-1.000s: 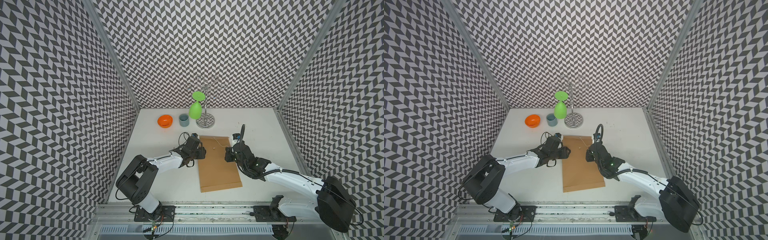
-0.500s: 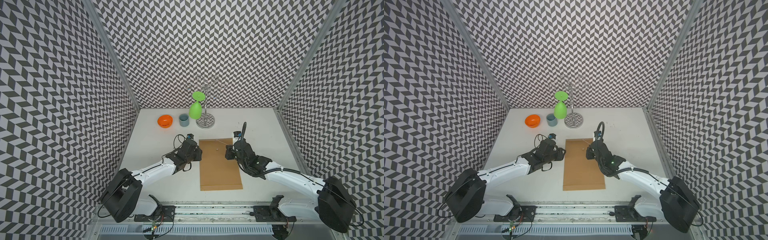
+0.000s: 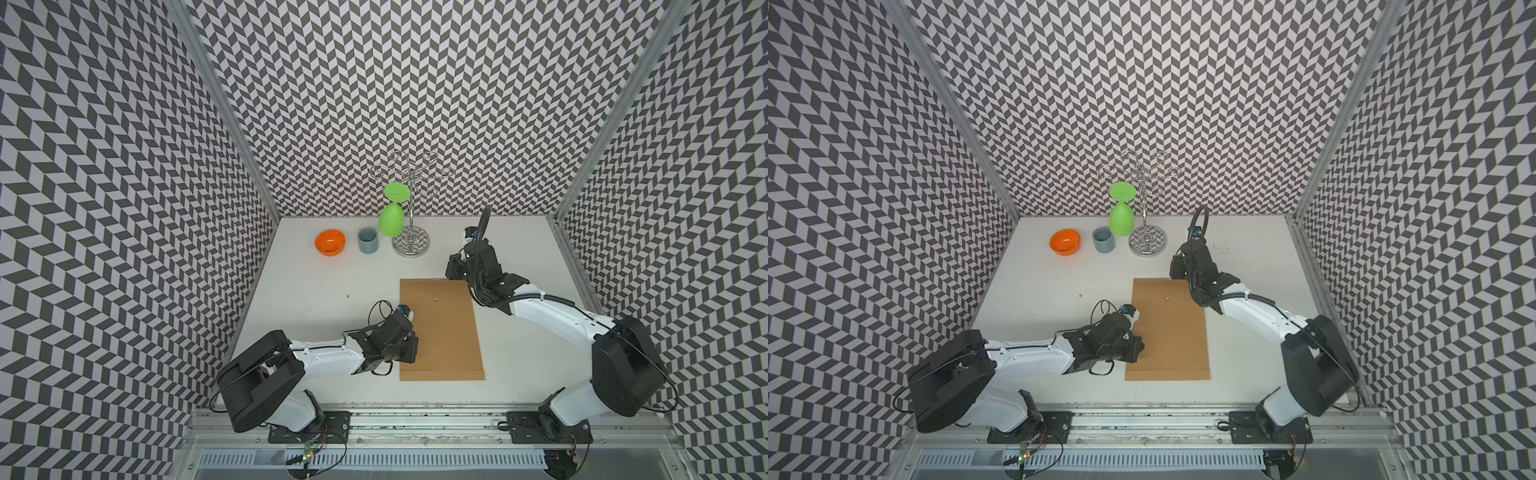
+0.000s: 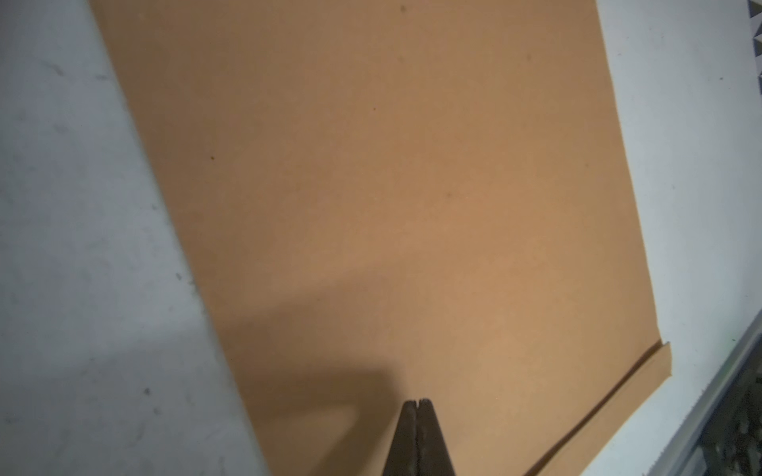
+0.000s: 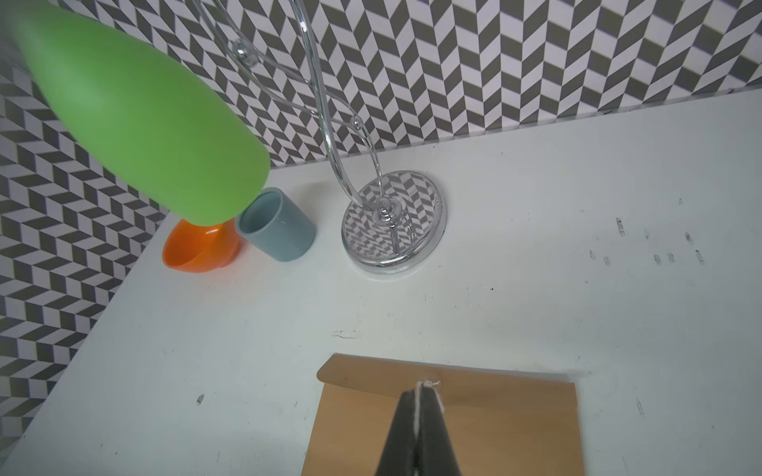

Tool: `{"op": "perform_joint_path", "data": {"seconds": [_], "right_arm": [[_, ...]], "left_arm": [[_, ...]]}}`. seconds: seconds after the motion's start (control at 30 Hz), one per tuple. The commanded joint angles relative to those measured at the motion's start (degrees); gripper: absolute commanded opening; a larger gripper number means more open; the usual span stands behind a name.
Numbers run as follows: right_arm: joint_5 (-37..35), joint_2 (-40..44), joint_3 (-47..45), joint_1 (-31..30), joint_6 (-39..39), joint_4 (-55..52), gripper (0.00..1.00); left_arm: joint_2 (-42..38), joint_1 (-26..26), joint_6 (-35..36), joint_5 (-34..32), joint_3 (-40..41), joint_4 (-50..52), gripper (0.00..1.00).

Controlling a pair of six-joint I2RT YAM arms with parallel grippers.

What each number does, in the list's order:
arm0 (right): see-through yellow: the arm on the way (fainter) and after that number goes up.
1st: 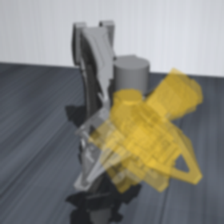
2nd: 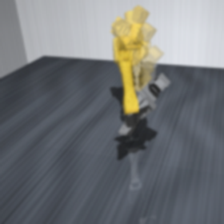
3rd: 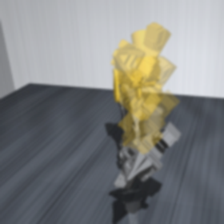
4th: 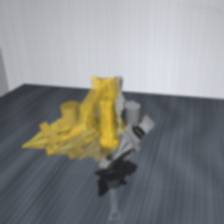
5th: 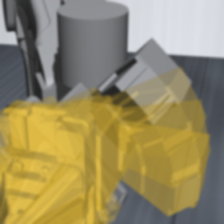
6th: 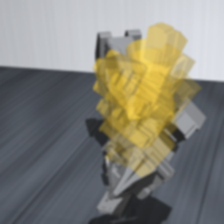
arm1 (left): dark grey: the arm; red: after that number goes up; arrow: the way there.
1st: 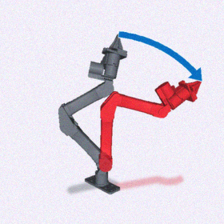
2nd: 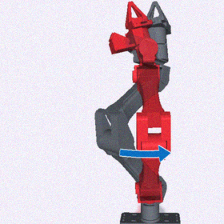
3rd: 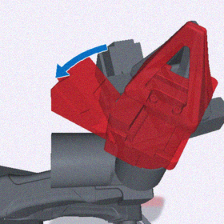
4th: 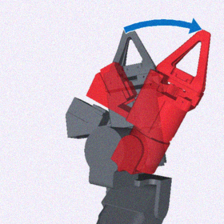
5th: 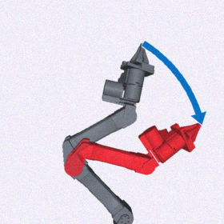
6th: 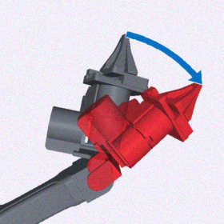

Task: Open the file bag
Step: Adjust the file bag at the center of the board.

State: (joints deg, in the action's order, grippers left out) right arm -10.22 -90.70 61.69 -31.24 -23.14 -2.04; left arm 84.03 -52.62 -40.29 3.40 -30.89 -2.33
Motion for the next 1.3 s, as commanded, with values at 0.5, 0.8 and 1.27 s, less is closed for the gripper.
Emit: {"op": "perform_joint_path", "data": {"seconds": [0.5, 0.8, 1.27], "right_arm": [[10.9, -30.0, 28.9, 11.0, 4.5, -3.5, 0.12], [9.8, -20.2, 25.3, 11.4, 6.7, -5.3, 0.83], [11.6, -1.4, -8.6, -3.4, -0.4, 2.3, 0.57]], "left_arm": [[-4.2, -0.2, 0.7, 2.3, 6.6, -0.1, 0.00], [-4.1, -0.2, 0.5, 0.9, 7.1, -0.6, 0.00], [-4.9, -0.1, 1.2, -0.5, 7.0, 0.4, 0.00]]}}
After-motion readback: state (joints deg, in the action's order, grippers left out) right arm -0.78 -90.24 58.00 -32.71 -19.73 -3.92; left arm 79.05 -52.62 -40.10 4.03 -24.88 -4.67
